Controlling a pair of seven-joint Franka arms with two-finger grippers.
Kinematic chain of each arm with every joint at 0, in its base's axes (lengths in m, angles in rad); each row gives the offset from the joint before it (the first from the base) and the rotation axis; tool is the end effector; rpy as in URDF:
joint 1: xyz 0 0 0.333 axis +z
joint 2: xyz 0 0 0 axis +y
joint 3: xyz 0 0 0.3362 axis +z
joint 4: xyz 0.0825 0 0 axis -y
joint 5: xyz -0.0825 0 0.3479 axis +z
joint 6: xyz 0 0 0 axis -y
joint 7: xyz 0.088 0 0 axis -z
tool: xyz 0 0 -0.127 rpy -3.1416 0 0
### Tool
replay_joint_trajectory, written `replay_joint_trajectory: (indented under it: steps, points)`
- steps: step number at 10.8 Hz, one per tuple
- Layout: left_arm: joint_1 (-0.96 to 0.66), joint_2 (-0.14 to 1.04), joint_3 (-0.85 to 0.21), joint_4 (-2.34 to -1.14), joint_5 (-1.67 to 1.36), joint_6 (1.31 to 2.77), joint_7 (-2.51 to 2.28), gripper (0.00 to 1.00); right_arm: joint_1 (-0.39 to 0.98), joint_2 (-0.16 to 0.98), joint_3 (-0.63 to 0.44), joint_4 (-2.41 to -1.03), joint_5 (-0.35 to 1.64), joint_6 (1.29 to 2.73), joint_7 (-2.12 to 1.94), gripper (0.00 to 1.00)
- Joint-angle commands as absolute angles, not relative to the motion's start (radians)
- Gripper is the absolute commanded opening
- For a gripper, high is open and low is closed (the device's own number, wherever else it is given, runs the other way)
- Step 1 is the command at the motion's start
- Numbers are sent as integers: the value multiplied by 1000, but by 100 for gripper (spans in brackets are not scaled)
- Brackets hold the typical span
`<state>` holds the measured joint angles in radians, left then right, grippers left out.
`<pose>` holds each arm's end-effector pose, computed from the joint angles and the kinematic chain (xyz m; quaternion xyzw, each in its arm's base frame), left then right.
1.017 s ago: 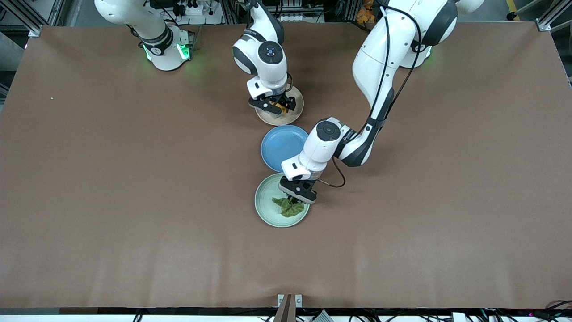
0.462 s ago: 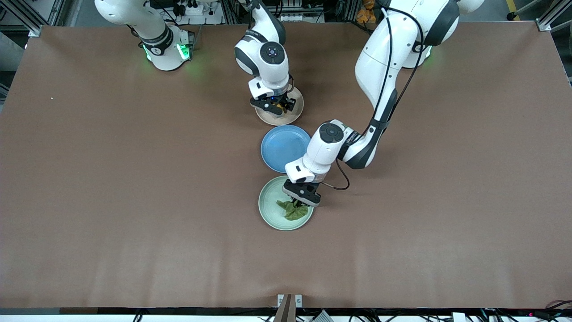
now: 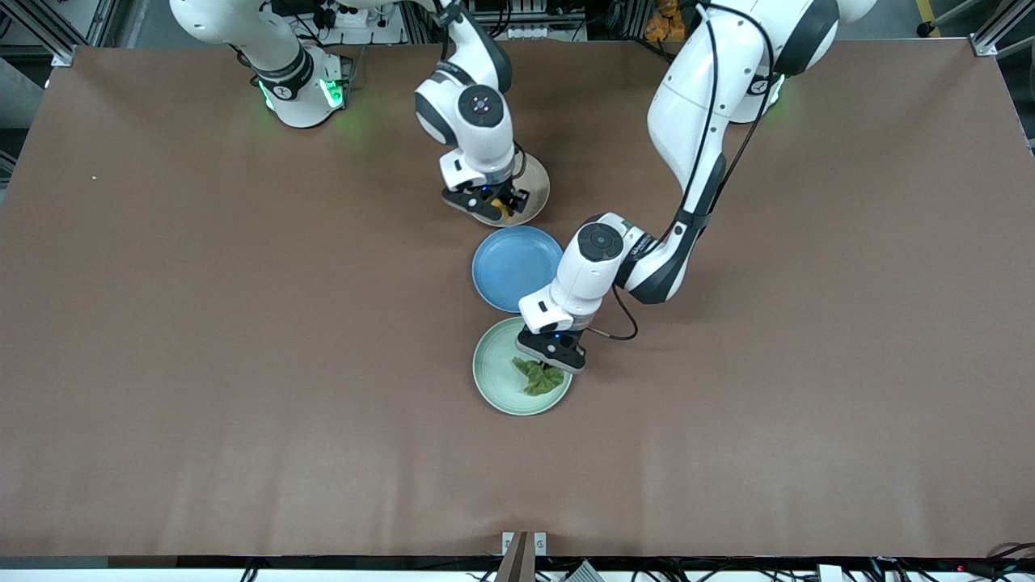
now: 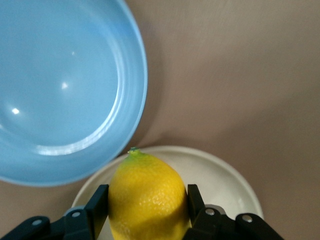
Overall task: Pick lemon and lettuce from plates
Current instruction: 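Lift the lettuce with the left gripper while the right gripper lifts the lemon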
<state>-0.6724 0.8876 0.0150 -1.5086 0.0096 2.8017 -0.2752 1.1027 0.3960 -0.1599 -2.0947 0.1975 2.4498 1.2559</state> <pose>0.5843 -0.4547 0.1996 0.9601 -0.1939 0.1833 0.0837 0.3284 0.4604 0.2568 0.9735 -0.2260 -0.0347 0.0002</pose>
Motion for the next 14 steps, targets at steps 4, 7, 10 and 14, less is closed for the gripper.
replay_joint_trajectory:
  steps: [4,7,10,14]
  points:
    - [-666,709,17,-1563,37,2581,-371,0,831,333,-158,-2083,212,2301,863,0]
    - [-573,562,12,-1562,37,2403,-341,0,640,345,-158,-2094,209,2301,575,0]
    - [-445,473,11,-1556,26,2214,-283,0,586,370,-164,-2097,132,2313,497,0]
    - [-247,480,11,-1566,5,2134,-100,0,473,390,-163,-2118,25,2373,384,0]
